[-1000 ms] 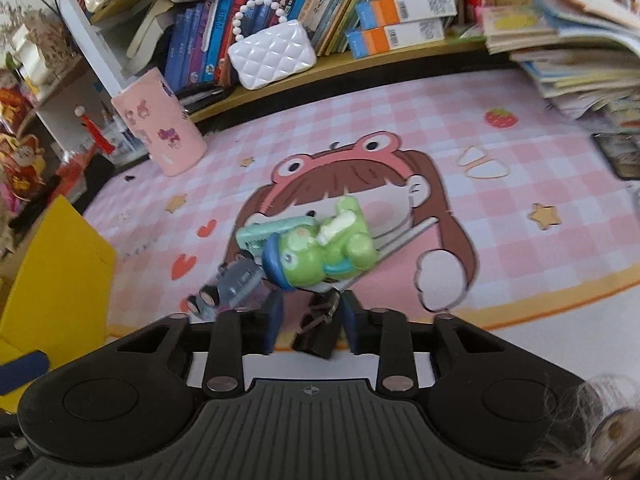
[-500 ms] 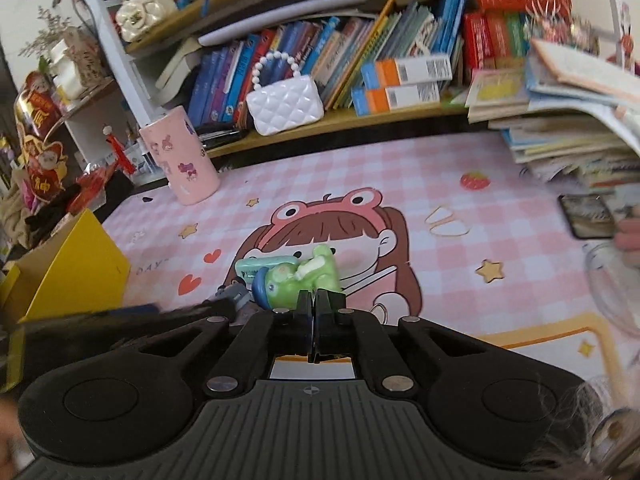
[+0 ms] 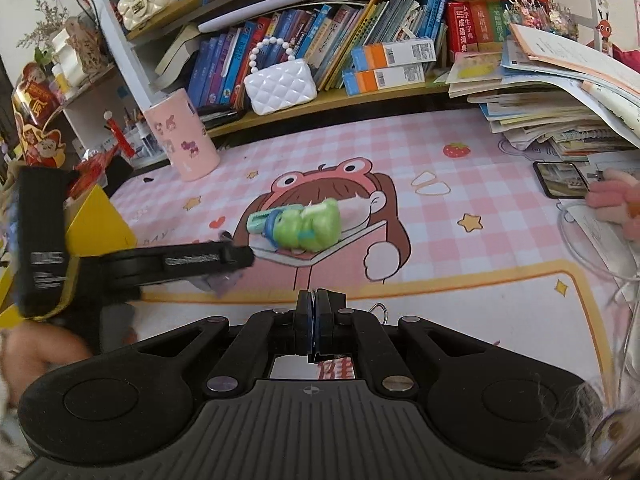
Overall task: Organize objects
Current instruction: 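Close the left gripper on the grey toy car while the right gripper holds the clip, then carry the car in the left gripper and clip in the right gripper over the yellow box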
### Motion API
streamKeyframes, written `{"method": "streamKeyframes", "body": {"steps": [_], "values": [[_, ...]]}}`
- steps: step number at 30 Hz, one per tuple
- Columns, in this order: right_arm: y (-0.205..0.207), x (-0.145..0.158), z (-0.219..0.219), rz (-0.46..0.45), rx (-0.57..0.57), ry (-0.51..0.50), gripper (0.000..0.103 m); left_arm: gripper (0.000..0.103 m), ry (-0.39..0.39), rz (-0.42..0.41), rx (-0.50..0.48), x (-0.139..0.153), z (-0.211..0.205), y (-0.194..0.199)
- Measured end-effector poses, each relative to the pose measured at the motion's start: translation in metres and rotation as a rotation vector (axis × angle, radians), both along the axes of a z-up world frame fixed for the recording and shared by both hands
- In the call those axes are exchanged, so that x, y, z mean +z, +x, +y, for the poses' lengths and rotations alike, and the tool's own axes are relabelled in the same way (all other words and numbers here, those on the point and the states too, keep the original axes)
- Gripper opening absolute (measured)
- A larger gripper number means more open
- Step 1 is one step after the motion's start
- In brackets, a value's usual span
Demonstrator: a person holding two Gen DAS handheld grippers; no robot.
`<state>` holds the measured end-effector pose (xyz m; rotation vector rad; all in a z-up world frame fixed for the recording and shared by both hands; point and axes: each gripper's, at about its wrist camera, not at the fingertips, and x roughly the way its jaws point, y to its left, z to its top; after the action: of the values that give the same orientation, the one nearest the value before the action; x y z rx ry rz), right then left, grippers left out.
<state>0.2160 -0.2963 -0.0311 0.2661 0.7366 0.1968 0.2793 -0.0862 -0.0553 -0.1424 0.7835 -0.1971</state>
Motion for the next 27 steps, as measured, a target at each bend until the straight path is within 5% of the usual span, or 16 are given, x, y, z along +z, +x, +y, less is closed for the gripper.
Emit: {"method": "streamKeyframes", "body": {"steps": [13,27], "values": [[-0.037,0.003,0.052,0.004,0.093,-0.038,0.002,0.064,-0.036,-0.004,0.138,0.019,0.057,-0.097],[-0.070,0.007,0.142,0.022,0.268,-0.104,0.002,0.064,0.028,-0.032,0.249,0.026,0.122,-0.172]]}}
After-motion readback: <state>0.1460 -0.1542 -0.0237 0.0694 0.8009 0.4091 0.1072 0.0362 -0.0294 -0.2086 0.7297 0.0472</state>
